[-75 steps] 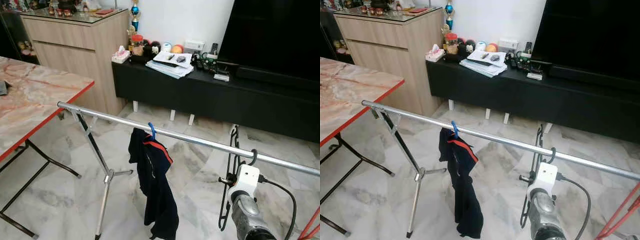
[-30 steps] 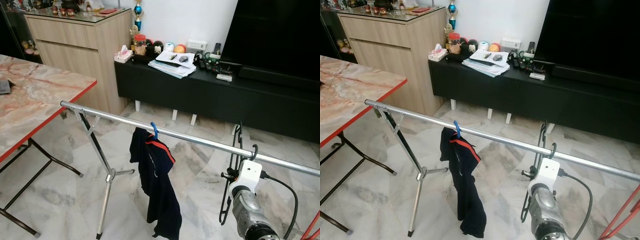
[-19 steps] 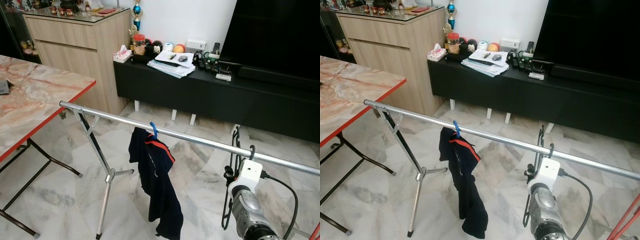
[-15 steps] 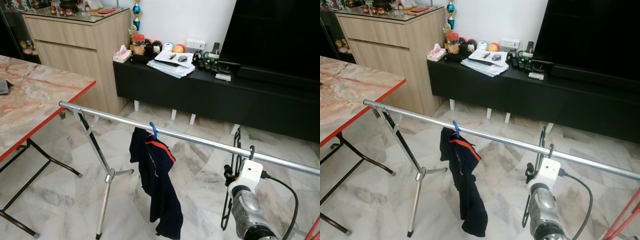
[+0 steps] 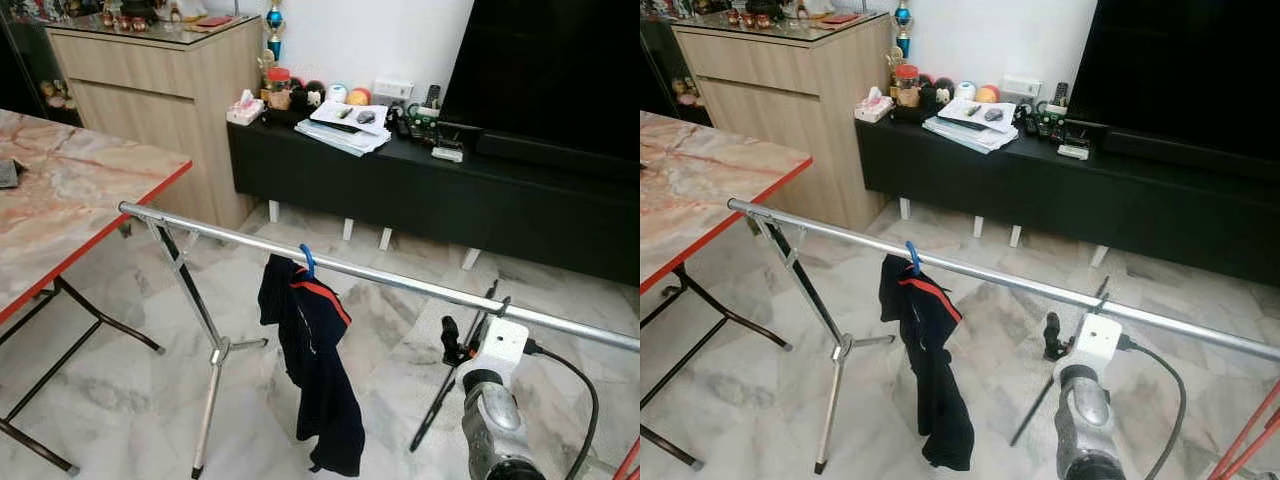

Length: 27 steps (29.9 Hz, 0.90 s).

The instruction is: Hang hanger

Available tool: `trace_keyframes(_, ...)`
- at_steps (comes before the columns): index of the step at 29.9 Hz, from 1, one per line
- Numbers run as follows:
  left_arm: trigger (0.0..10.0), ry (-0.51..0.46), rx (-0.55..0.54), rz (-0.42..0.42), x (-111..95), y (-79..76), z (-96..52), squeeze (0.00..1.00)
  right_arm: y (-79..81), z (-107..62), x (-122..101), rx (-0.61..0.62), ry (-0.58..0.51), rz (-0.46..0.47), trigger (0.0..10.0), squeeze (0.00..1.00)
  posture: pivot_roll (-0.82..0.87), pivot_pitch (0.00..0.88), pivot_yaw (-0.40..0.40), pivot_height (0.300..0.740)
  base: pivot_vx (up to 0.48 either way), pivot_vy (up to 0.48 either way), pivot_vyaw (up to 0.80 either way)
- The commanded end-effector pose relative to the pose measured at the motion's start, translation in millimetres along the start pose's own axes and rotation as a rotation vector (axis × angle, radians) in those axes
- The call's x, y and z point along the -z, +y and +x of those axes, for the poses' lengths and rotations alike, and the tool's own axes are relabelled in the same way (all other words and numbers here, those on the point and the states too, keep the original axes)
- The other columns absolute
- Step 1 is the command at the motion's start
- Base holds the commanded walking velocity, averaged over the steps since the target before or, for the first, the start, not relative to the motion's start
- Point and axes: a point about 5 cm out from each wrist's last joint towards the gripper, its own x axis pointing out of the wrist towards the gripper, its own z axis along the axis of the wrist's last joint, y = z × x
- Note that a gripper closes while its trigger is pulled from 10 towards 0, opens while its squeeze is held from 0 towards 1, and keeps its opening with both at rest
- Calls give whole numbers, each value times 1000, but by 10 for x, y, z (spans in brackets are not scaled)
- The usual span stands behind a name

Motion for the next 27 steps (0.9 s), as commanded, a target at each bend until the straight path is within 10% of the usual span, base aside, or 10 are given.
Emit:
trace_keyframes(1, 10000, 12, 5, -1, 14, -12, 2, 0, 10, -29, -10, -17, -33, -29, 10000, 773, 56, 33, -52, 740, 0, 0, 0)
trace_keyframes(21, 10000, -60, 56, 21, -492, -554, 184, 0, -137, -538, 68, 40, -205, -140, 10000, 765, 48, 27, -59, 740, 0, 0, 0)
trace_keyframes(27, 10000, -46, 40, 22, -427, -456, 169, 0, -390, -720, 345, 213, -50, -74, 10000, 424, 45, 25, -59, 740, 0, 0, 0)
